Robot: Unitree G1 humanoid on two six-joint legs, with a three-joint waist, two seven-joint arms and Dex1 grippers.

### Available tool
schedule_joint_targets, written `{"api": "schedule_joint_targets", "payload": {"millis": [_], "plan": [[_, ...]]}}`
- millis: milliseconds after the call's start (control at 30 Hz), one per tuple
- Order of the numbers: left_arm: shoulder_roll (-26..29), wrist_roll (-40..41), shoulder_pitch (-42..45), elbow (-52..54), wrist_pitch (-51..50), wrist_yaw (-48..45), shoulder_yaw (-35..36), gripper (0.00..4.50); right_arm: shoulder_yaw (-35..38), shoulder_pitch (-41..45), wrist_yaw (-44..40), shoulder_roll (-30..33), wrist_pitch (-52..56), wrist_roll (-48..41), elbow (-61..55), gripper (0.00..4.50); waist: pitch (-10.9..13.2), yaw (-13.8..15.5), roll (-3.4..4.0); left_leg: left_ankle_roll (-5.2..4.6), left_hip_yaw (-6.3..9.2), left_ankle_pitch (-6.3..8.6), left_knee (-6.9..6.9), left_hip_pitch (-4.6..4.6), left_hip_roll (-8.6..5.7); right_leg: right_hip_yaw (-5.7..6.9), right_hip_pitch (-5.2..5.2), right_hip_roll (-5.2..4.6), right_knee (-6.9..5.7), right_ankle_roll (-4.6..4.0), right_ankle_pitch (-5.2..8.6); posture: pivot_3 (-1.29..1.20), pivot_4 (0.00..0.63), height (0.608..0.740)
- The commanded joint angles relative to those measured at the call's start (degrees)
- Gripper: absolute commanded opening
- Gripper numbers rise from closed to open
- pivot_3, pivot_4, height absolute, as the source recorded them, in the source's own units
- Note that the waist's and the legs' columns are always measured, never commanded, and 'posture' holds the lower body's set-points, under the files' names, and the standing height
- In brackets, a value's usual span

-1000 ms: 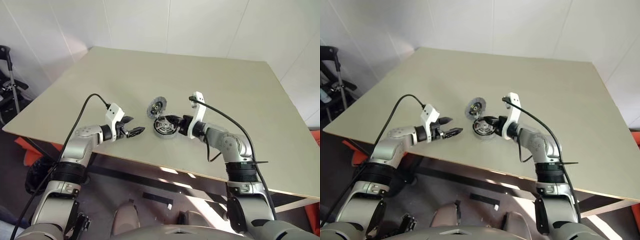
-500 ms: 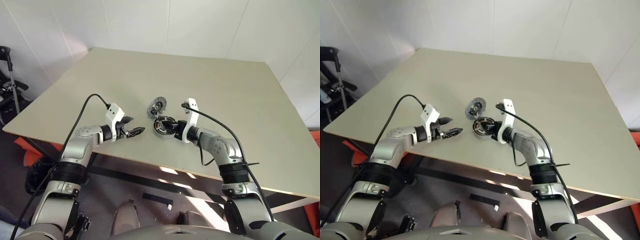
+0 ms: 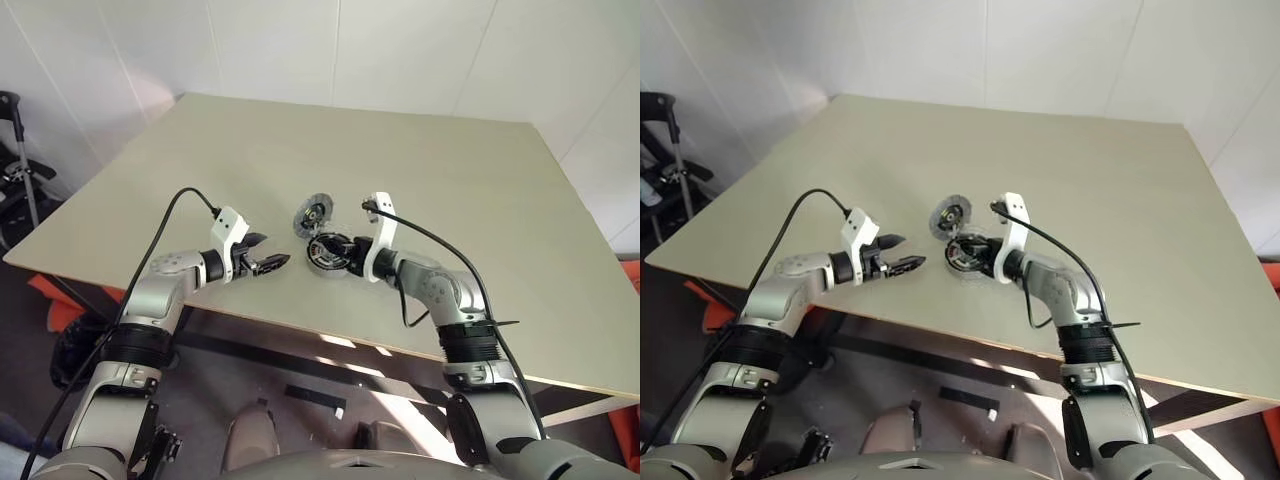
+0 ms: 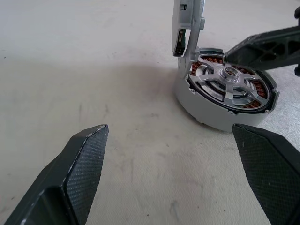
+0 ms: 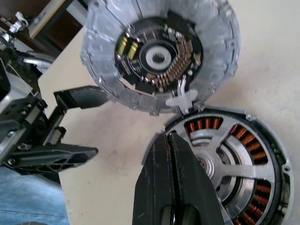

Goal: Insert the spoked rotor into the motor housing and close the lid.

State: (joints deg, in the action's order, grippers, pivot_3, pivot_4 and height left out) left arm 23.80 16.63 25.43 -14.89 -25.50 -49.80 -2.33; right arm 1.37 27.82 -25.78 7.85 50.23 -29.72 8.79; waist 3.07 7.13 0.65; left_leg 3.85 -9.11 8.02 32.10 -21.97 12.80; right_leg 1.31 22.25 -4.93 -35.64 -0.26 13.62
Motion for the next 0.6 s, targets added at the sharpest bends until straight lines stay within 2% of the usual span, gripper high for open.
{"api": "schedule_joint_targets", "payload": {"millis": [33,167,333,467,600], "plan": [[0.66,0.35,1.07,1.49,0.68,0.28,1.16,4.5,-0.44,-0.39,-0.42,0.19,-1.91,1.56,1.89,0.03,0.0,-0.01,-0.01,0.0,0.0,0.0,0.0,0.01,0.0,0.0,0.0,0.0,-0.01,0.0,0.0,0.0,0.0,0.74],[0.63,0.32,1.16,1.42,0.76,0.41,1.15,4.5,-0.1,-0.55,-1.12,0.71,-2.38,1.36,1.33,0.03,0.0,0.01,-0.01,-0.01,0.0,0.01,0.01,0.12,0.0,-0.01,-0.1,-0.01,-0.02,0.01,0.0,0.0,0.0,0.74],[0.28,0.33,1.67,0.98,0.76,0.39,0.86,4.5,0.52,0.83,-3.07,2.92,-3.75,0.41,-4.9,0.03,0.0,0.1,0.0,-0.01,0.0,0.0,0.02,0.08,-0.01,-0.01,-0.1,-0.02,-0.01,0.02,0.0,0.0,0.0,0.74],[0.2,0.39,1.76,0.94,0.69,0.23,0.81,4.5,-2.73,1.86,-5.92,8.83,-3.98,2.71,-10.54,0.03,0.0,0.11,0.0,0.0,0.01,0.0,0.02,-0.02,0.0,0.0,-0.02,0.0,0.01,0.01,0.0,0.0,0.0,0.74],[0.08,0.59,1.75,1.25,0.51,-0.22,0.57,4.5,-9.44,2.66,-13.41,19.35,-6.39,7.78,-15.18,0.03,0.0,0.18,0.0,-0.02,0.02,0.01,0.01,0.0,0.01,0.02,-0.05,0.02,0.06,0.01,0.0,0.0,0.0,0.74]]}}
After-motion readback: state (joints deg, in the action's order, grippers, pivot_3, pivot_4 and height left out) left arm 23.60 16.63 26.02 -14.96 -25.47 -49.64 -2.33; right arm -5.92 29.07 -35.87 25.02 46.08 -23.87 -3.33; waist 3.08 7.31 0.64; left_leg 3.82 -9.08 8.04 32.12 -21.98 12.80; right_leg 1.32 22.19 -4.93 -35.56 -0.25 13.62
